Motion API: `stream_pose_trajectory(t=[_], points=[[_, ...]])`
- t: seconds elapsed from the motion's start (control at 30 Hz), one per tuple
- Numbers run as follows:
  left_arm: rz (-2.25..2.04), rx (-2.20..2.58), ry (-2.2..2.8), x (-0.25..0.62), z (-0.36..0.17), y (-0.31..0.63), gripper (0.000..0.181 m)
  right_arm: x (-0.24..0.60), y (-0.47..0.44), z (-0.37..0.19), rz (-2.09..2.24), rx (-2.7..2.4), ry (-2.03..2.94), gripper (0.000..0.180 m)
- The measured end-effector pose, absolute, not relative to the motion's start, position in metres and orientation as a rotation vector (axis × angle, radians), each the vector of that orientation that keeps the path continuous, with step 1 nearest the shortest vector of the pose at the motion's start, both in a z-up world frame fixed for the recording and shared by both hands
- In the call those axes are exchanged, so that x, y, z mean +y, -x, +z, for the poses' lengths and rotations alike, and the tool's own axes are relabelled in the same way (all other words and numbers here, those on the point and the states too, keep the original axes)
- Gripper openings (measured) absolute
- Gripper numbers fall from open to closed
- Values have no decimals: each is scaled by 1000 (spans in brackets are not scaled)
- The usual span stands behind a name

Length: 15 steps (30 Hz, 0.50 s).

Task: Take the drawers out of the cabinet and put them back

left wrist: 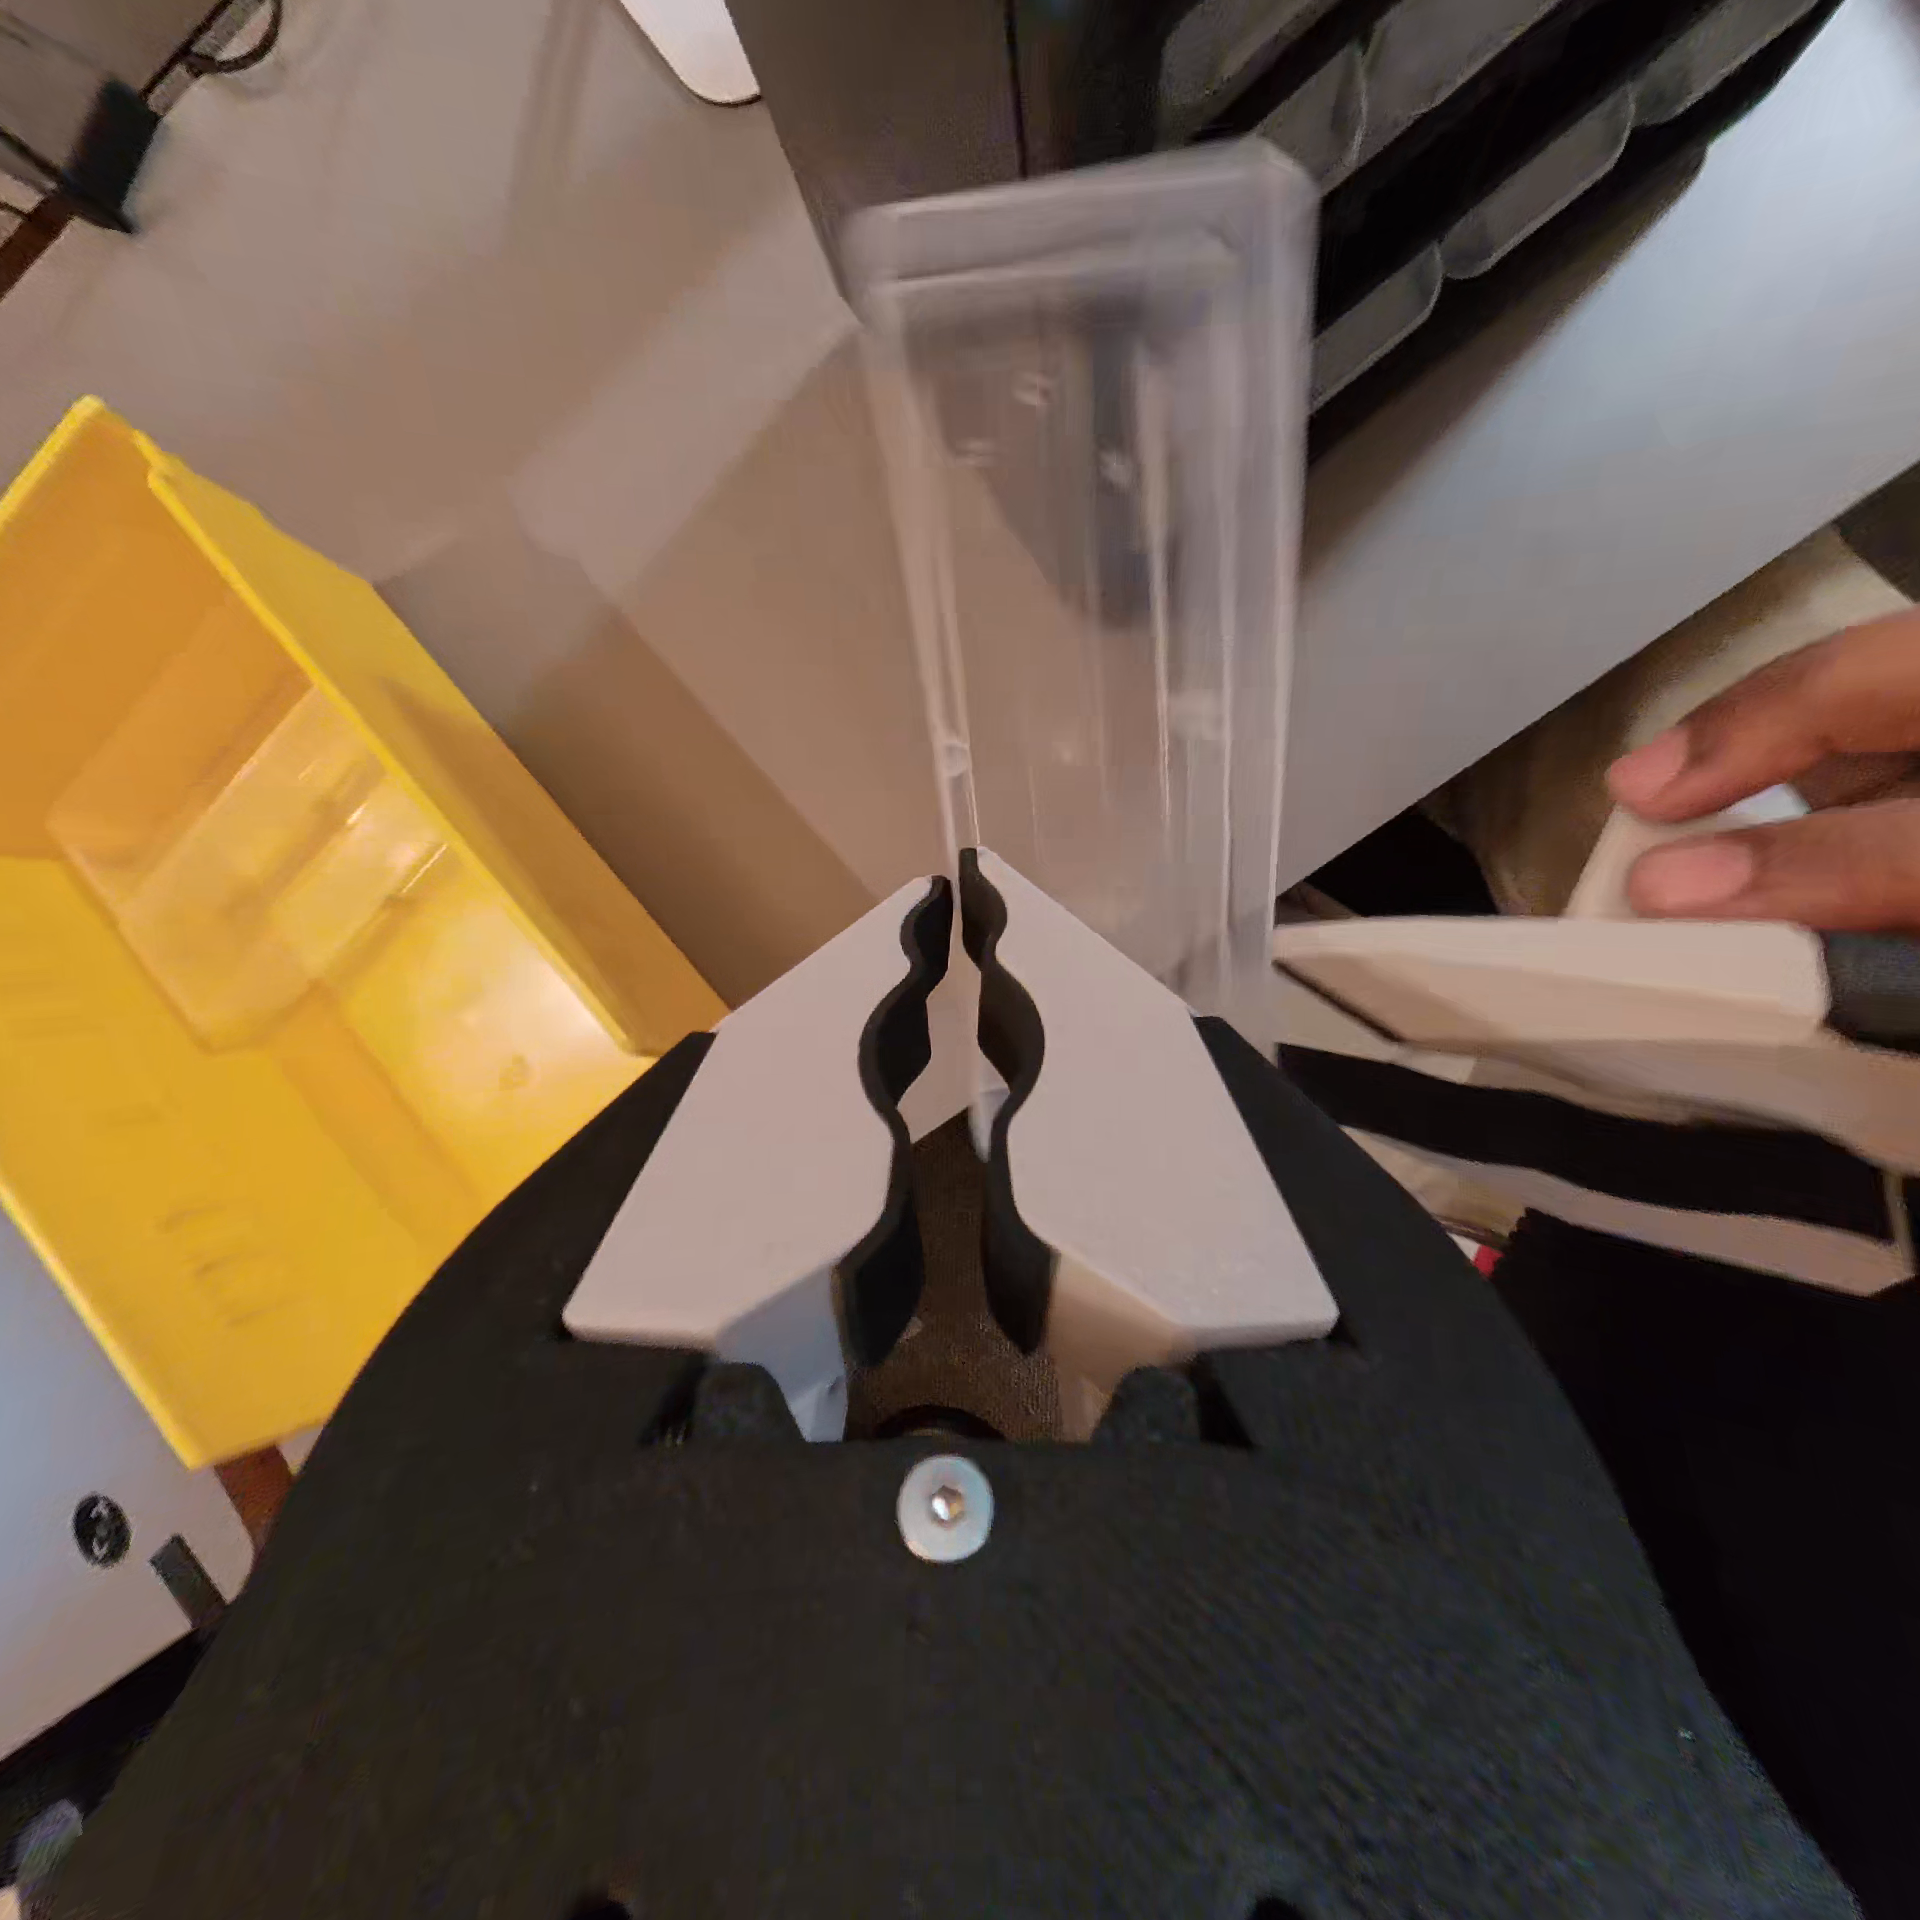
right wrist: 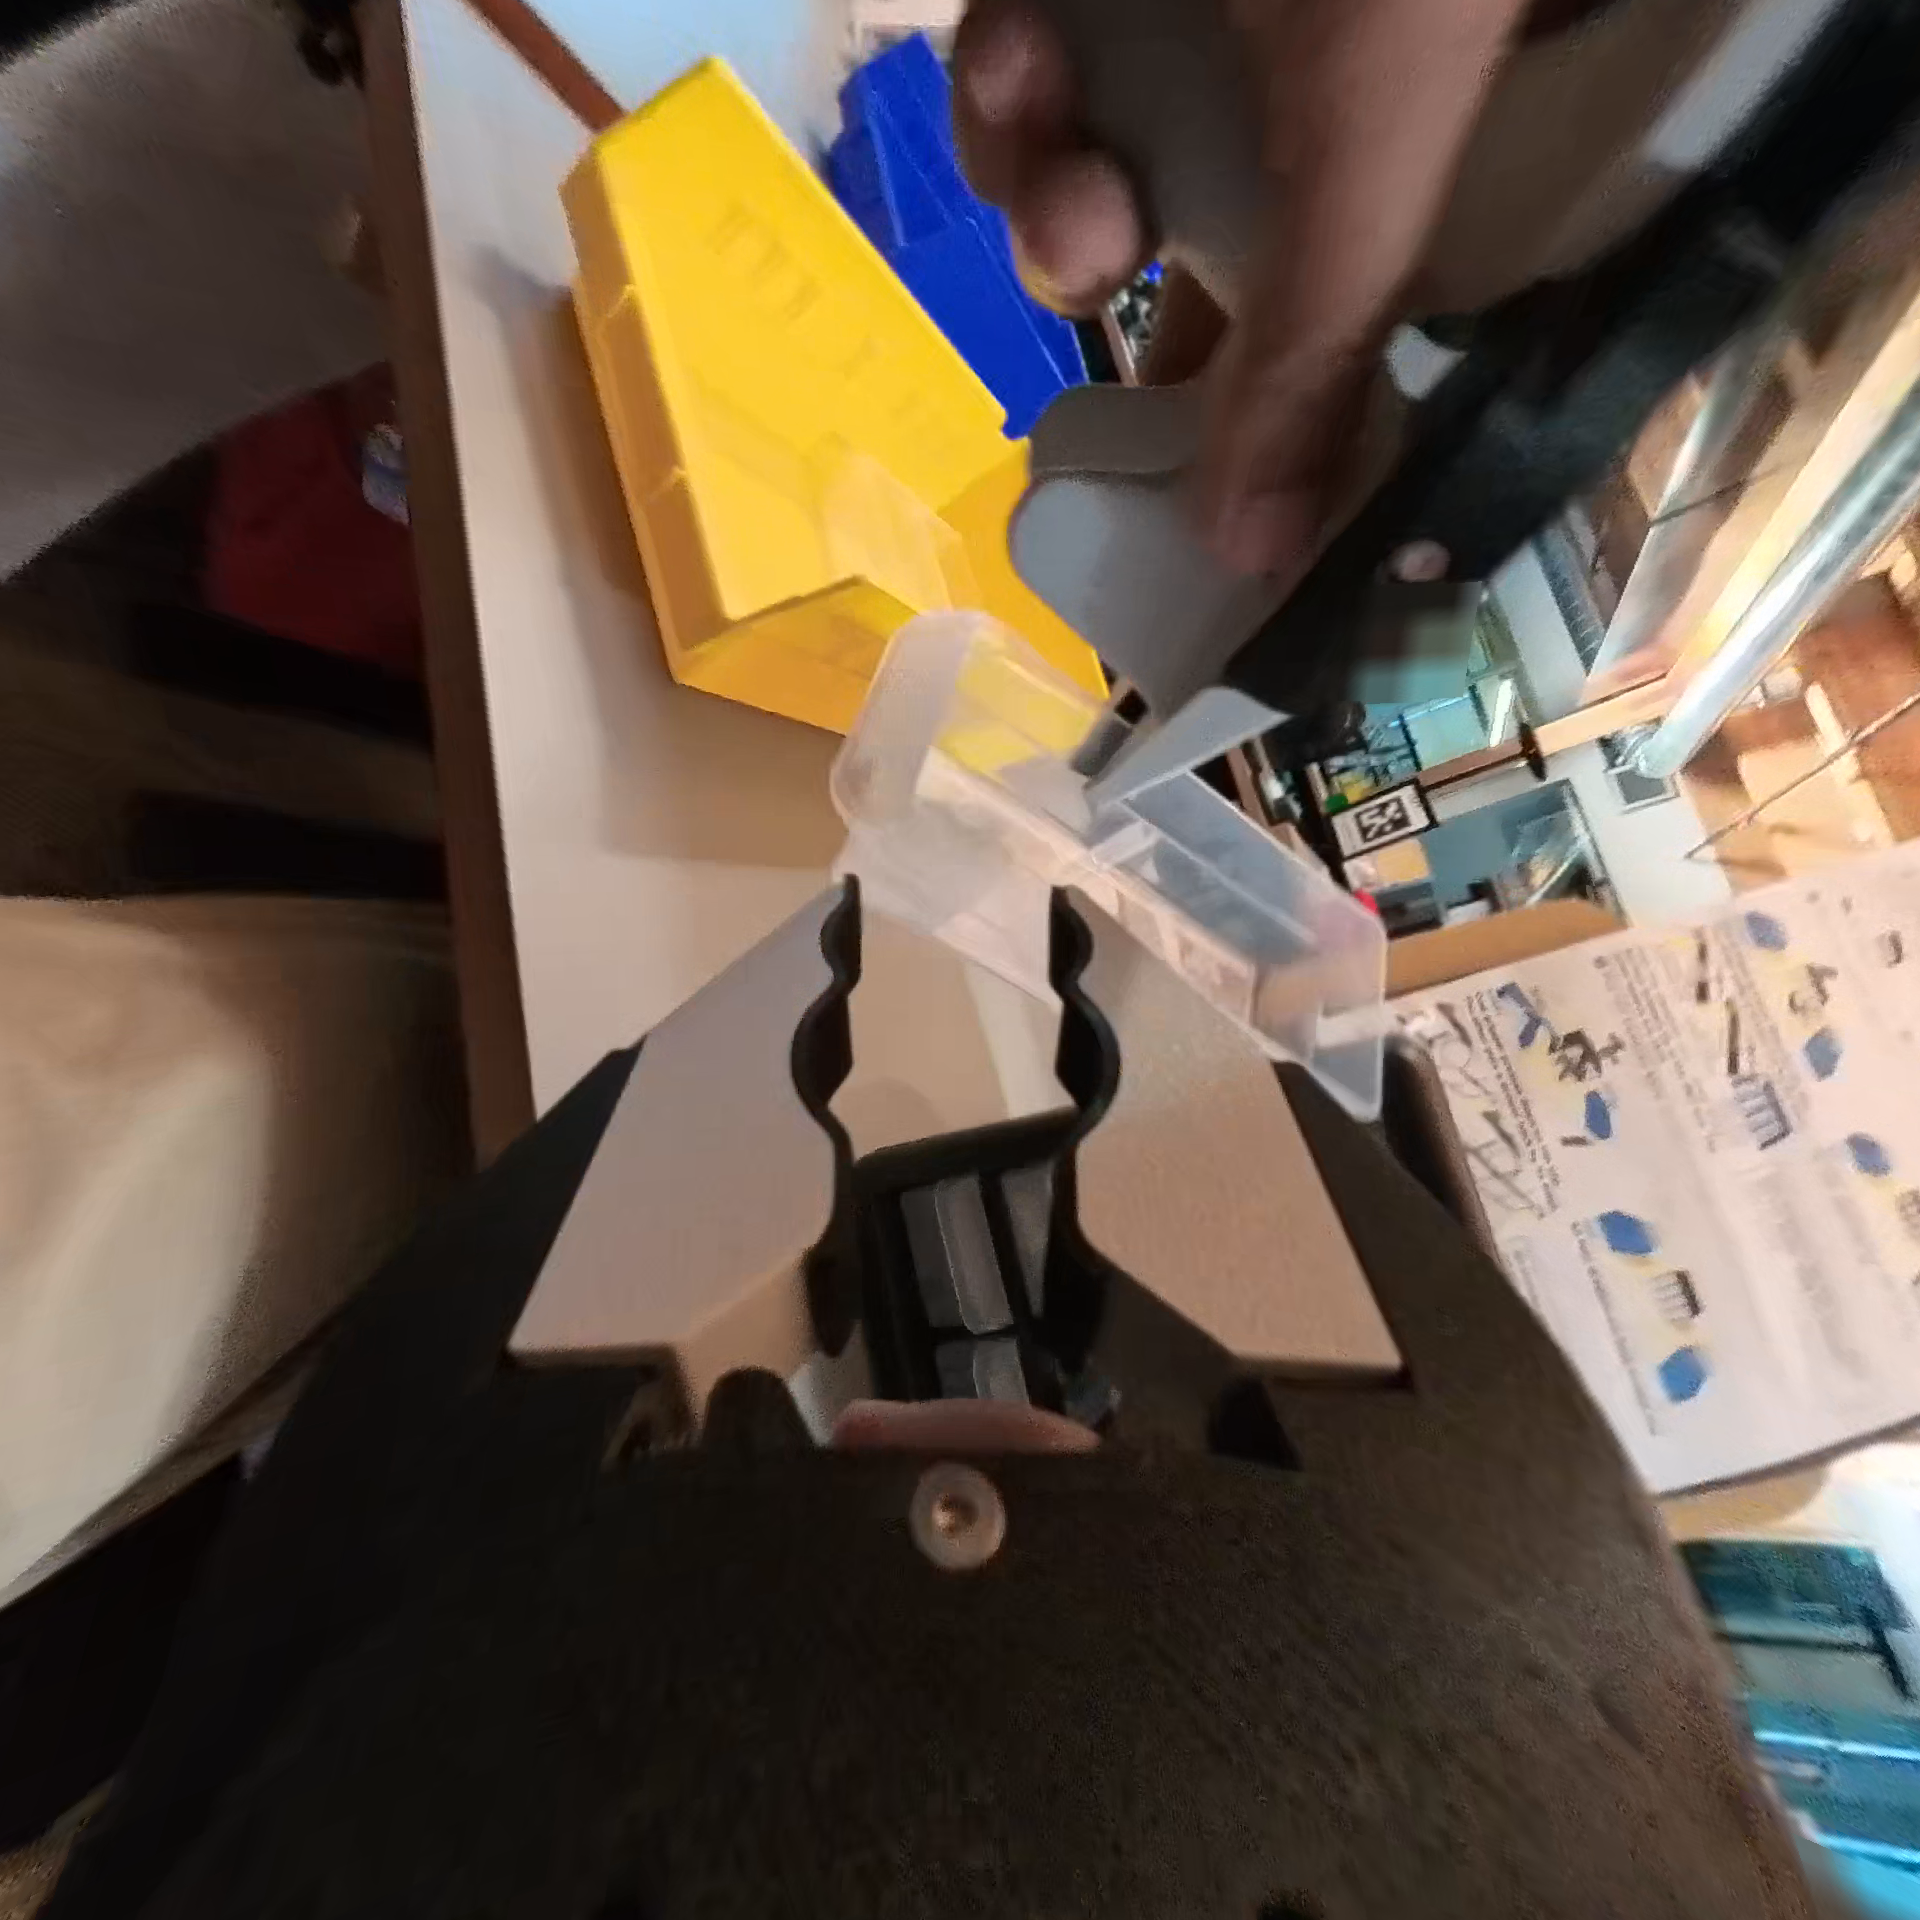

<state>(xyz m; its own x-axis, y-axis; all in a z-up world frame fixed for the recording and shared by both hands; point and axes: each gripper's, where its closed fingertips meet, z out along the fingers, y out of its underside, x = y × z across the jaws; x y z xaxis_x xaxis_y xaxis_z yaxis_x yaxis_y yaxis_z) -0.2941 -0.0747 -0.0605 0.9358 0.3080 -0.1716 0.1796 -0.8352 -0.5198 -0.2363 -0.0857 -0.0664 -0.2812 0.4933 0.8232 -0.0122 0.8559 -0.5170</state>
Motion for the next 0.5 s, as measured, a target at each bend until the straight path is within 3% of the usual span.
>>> stream_pose_trajectory(t=[0.2, 0.33, 0.5], points=[[509, -448, 2543, -101, -61, 292, 2, -109, 236, -75, 374, -1781, 284, 33], [395, -479, 2474, -98, -63, 282, 1, -122, 225, -75, 410, -1777, 247, 39], [297, -462, 2451, -82, -70, 269, 1, -116, 226, -75, 338, -1742, 278, 34]])
